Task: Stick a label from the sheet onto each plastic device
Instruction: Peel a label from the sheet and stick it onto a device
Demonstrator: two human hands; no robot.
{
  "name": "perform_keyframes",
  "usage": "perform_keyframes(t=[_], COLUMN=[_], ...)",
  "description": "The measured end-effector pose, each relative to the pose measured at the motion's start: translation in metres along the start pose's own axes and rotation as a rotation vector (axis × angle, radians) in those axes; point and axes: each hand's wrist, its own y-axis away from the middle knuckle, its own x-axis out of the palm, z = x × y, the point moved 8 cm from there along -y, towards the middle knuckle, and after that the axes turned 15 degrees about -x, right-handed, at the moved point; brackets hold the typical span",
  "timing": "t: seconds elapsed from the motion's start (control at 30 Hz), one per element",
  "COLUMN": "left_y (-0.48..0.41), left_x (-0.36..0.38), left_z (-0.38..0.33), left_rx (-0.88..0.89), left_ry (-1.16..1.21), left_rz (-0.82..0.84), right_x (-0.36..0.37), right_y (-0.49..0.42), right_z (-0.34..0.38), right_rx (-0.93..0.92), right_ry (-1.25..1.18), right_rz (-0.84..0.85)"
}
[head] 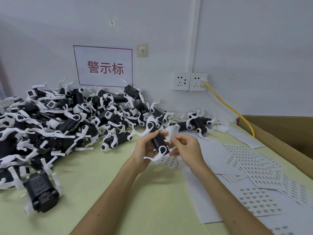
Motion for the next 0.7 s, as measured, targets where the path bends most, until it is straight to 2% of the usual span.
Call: perform_keyframes(t=[0.2, 0.37, 0.47, 0.53, 0.63, 0.7], left_y=[0.001, 0.000, 0.001, -0.001, -0.002, -0.002], left_x=[-0.002, -0.026, -0.045, -0.048, -0.022, -0.007], left_z=[-0.001, 0.001, 0.000, -0.008, -0.015, -0.010], left_rx=[0.007, -0.020, -0.022, 0.016, -0.021, -0.073], left_ry=[0.025, 0.079, 0.119, 0.111, 0.150, 0.071], left_rz=[-0.065, -0.309, -0.430, -0.362, -0.014, 0.093], right_x=[-0.003, -0.015, -0.020, -0.019, -0.015, -0.012], right_y=[-0.001, -0.001, -0.001, -0.001, 0.000, 0.000], right_z=[-0.005, -0.007, -0.002, 0.003, 0.007, 0.007], right_rx=[0.039, 0.071, 0.004, -0.069, -0.136, -0.161], right_ry=[-0.049, -0.137, -0.043, 0.075, 0.175, 0.211], right_rz=[-0.051, -0.172, -0.200, -0.181, -0.144, -0.120])
